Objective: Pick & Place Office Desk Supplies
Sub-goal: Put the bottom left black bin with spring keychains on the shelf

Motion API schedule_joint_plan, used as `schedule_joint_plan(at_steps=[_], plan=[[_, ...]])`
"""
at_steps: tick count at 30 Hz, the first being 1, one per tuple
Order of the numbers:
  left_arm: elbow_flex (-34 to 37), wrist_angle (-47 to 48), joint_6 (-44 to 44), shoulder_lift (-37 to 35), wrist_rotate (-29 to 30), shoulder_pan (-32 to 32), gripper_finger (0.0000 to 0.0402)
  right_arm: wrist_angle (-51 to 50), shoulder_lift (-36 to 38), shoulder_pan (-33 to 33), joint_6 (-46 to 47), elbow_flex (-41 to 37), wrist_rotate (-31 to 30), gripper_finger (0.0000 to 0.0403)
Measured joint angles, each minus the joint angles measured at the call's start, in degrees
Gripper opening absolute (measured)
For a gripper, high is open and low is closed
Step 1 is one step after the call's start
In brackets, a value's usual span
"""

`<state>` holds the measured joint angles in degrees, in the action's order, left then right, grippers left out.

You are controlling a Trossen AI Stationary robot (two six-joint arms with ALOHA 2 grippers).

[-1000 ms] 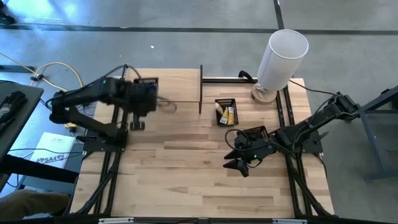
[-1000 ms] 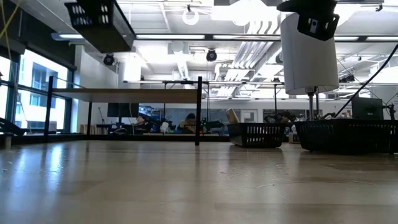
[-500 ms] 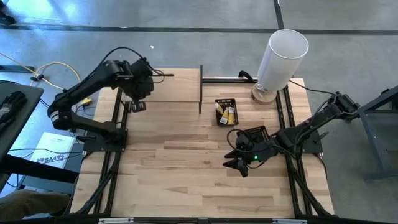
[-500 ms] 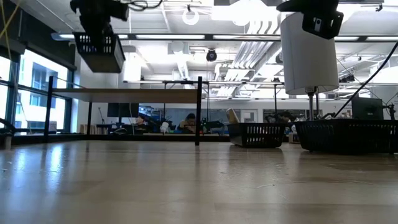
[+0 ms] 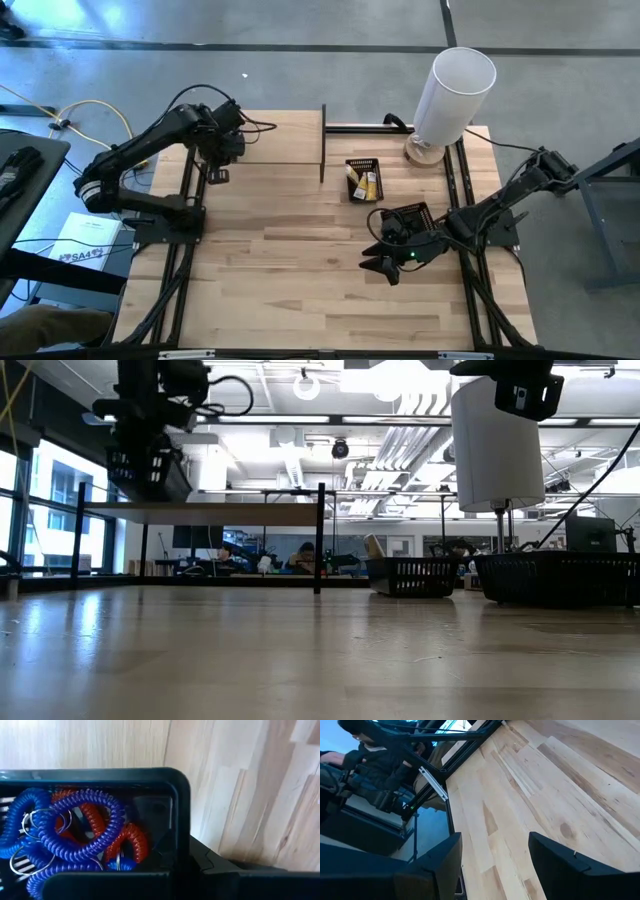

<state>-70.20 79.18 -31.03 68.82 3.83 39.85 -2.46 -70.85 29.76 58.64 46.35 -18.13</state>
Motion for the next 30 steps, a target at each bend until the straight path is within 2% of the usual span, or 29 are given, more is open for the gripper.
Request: schedule_joint_plan(at_steps=[6,15,22,30], plan=[[1.4,0.1,-0.8,-0.6,0.1,2.8,0.0001,0.0,0.0,0.0,1.6,0.0,0.0,0.0217],[1.5,0.1,-7.9,-0.6,0.9,2.4,0.0001,0.1,0.0,0.0,1.6,0.0,0.0,0.0217],[1.5,0.1,-8.2,-0.6,3.8,3.3,0.0001,0.1,0.0,0.0,2.8,0.0,0.0,0.0217],[1.5,0.1,-8.0,-0.4,4.0,5.9,0.0014,0.1,0.0,0.0,3.3,0.0,0.0,0.0217]])
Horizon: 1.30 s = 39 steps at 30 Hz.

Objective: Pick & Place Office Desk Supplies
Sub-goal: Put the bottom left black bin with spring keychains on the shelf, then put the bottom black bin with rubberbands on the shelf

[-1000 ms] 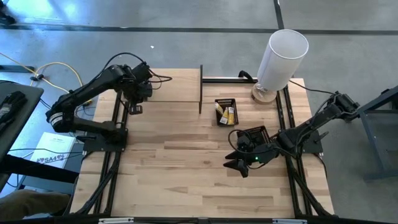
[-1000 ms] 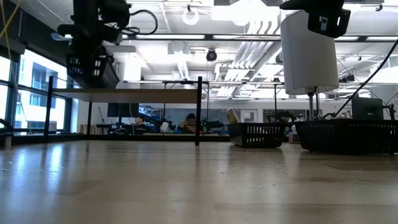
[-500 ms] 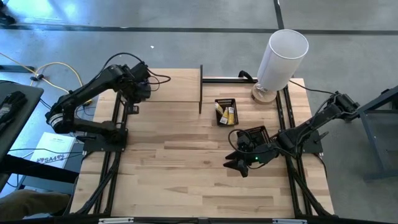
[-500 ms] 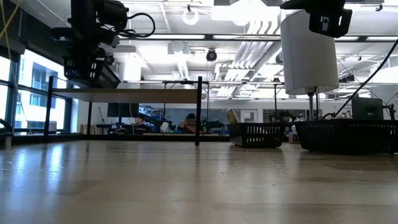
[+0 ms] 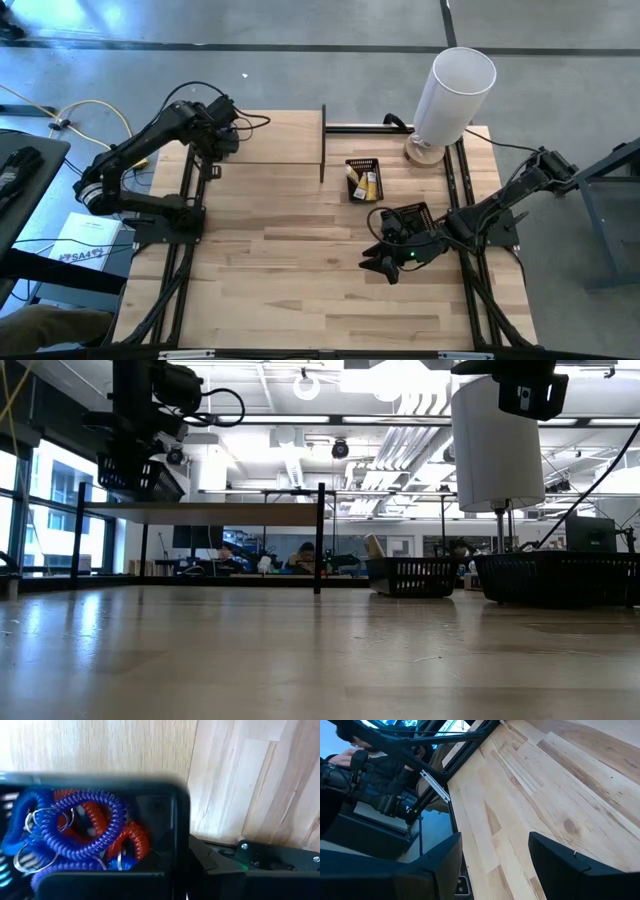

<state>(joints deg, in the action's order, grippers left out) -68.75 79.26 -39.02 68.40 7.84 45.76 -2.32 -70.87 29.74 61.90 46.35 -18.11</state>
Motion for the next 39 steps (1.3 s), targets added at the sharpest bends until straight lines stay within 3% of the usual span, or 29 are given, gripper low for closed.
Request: schedule_joint_plan(at_steps=[10,17,23,27,32,35,39], plan=[[0.0,0.0,1.5,0.0,-0.4,0.0,0.0075,0.6,0.0,0.0,0.0,0.0,0.0,0.0217],[-0.1,0.0,4.3,-0.2,3.4,-1.0,0.008,0.5,0.0,0.0,-0.2,0.0,0.0,0.0217],[-2.3,0.1,9.0,-0.2,11.0,-5.5,0.008,0.5,0.0,-0.6,-0.7,0.0,0.0,0.0217],[-5.4,0.0,11.3,-0.2,11.5,-8.7,0.008,0.5,0.0,-1.0,-1.9,0.0,0.0,0.0217],[-9.9,2.7,14.3,-0.2,11.5,-13.8,0.008,0.4,0.0,-1.0,-2.2,0.0,0.1,0.0217],[-13.0,3.5,21.5,-0.2,10.5,-18.1,0.008,0.4,0.0,-1.0,-2.5,0.0,0.2,0.0217],[-15.5,2.1,31.0,-0.6,0.4,-25.0,0.008,0.1,0.0,-1.0,-3.7,0.0,0.4,0.0217]])
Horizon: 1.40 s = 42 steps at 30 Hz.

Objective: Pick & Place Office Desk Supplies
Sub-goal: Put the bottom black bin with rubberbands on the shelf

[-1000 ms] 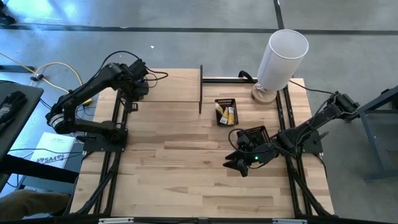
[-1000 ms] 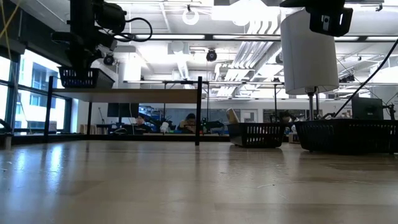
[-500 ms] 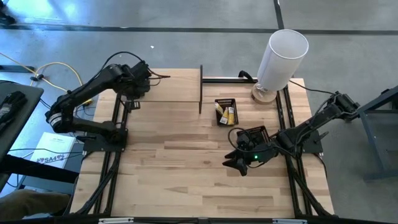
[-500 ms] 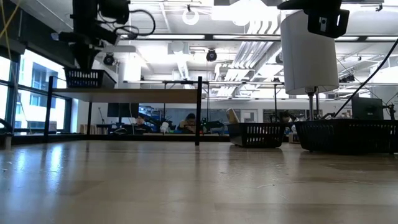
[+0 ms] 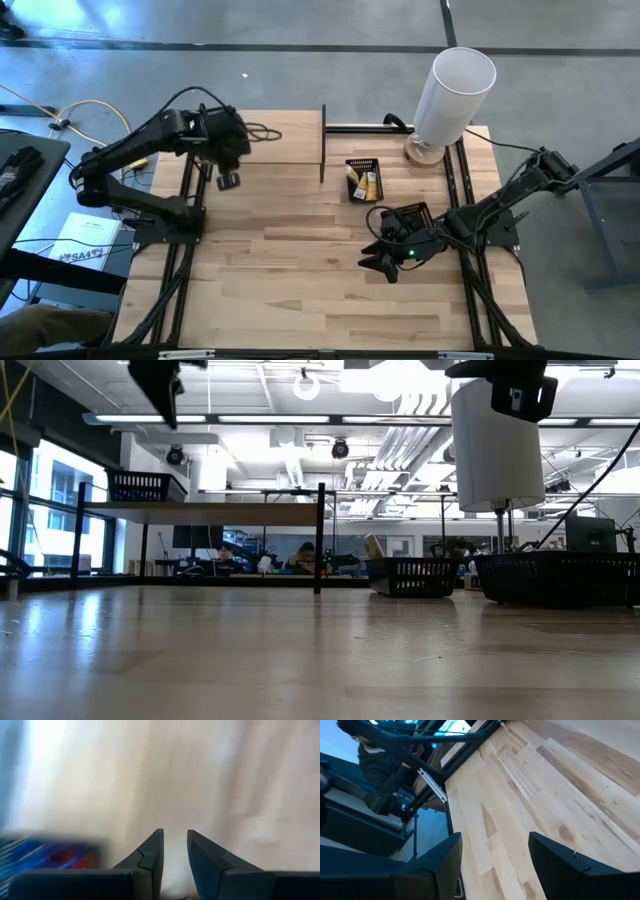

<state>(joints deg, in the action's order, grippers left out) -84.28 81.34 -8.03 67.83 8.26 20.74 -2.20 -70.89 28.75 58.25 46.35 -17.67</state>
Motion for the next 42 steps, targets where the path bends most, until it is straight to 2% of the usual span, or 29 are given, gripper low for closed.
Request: schedule_joint_plan(at_steps=[3,6,11,21,24,27,32,38,42], plan=[[0.0,-3.7,2.9,0.1,-10.4,-5.6,0.008,-1.0,0.0,0.0,-1.1,0.0,0.8,0.0217],[0.0,-7.9,5.1,1.1,-15.5,-11.5,0.008,-1.8,0.0,0.0,-1.3,0.0,3.8,0.0217],[0.0,-13.2,8.1,3.2,-15.3,-19.3,0.008,-6.8,0.0,0.0,4.8,0.0,12.1,0.0217],[0.1,-13.6,16.8,7.4,-15.2,-29.5,0.008,-28.7,0.0,0.0,20.1,0.0,25.2,0.0217],[0.1,-13.6,17.8,8.3,-15.2,-31.9,0.008,-35.1,0.0,0.0,27.8,0.0,31.1,0.0217],[0.1,-13.7,19.4,8.9,-15.2,-33.9,0.008,-41.1,0.0,0.0,30.4,0.0,35.2,0.0217],[0.1,-14.4,21.8,9.0,-15.0,-36.4,0.008,-49.5,0.1,0.0,28.5,0.0,35.1,0.0217],[0.1,-15.9,23.0,9.0,-14.8,-38.5,0.008,-56.4,0.1,-1.1,19.3,0.0,27.9,0.0217],[0.1,-17.0,23.9,9.0,-12.4,-39.7,0.008,-61.7,0.1,-4.4,22.9,0.0,27.0,0.0217]])
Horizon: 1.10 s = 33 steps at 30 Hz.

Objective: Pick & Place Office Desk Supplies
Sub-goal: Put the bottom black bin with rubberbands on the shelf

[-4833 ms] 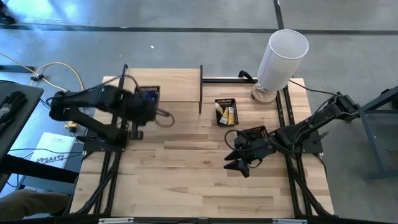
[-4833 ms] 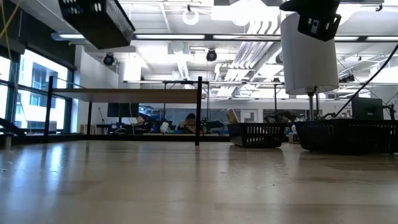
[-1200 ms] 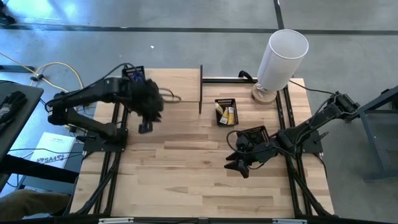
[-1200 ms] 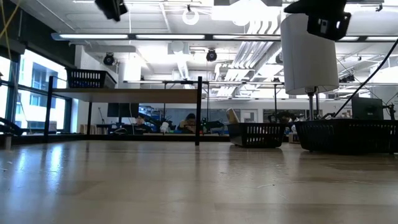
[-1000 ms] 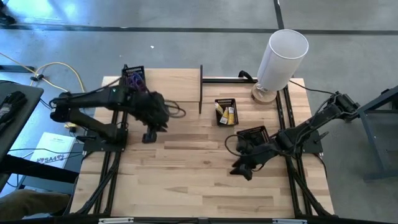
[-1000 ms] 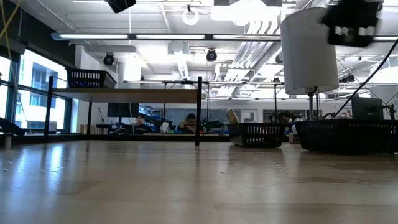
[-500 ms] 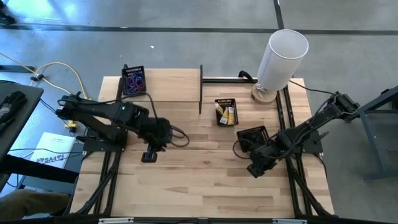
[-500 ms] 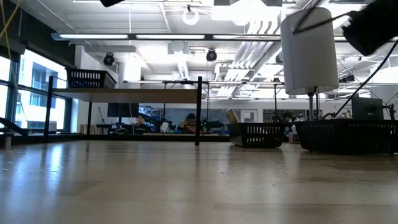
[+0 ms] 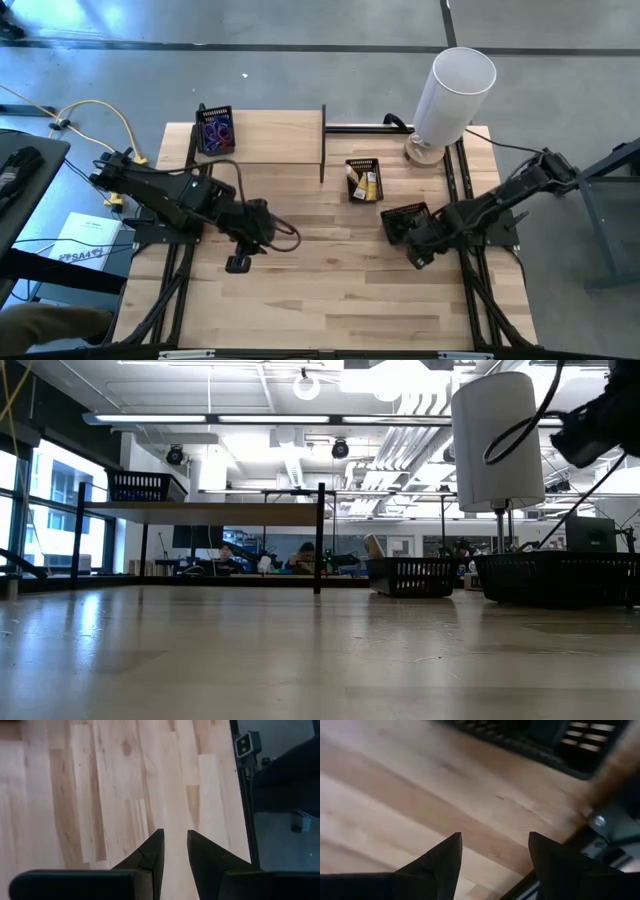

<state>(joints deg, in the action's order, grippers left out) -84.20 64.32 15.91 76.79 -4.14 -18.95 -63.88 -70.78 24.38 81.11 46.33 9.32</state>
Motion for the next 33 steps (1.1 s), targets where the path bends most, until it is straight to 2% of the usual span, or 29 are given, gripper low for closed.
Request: schedule_joint_plan(at_steps=[6,9,14,20,24,29,33], plan=[[0.0,-0.1,2.3,0.0,1.5,-2.1,0.008,-3.6,3.5,-2.4,1.8,0.0,1.0,0.0217],[0.0,-0.1,3.5,0.0,1.5,-3.5,0.008,-6.0,8.4,-2.4,3.6,0.0,-1.5,0.0217],[0.0,-0.1,3.7,0.0,3.5,-5.5,0.008,-9.9,15.0,-2.4,10.1,0.0,-8.1,0.0217],[0.0,-0.1,3.5,0.0,7.1,-6.1,0.008,-9.7,17.6,-3.4,8.2,0.0,-19.5,0.0217],[0.0,-0.2,3.2,0.0,8.1,-6.0,0.008,-10.1,17.0,-4.5,7.9,0.0,-19.7,0.0217],[0.0,-1.0,2.2,0.0,9.0,-5.9,0.008,-15.2,16.4,-8.6,13.5,0.0,-19.3,0.0217],[0.1,-1.3,3.0,0.0,9.0,-5.9,0.008,-16.3,16.4,-11.1,14.1,0.0,-19.2,0.0217]])
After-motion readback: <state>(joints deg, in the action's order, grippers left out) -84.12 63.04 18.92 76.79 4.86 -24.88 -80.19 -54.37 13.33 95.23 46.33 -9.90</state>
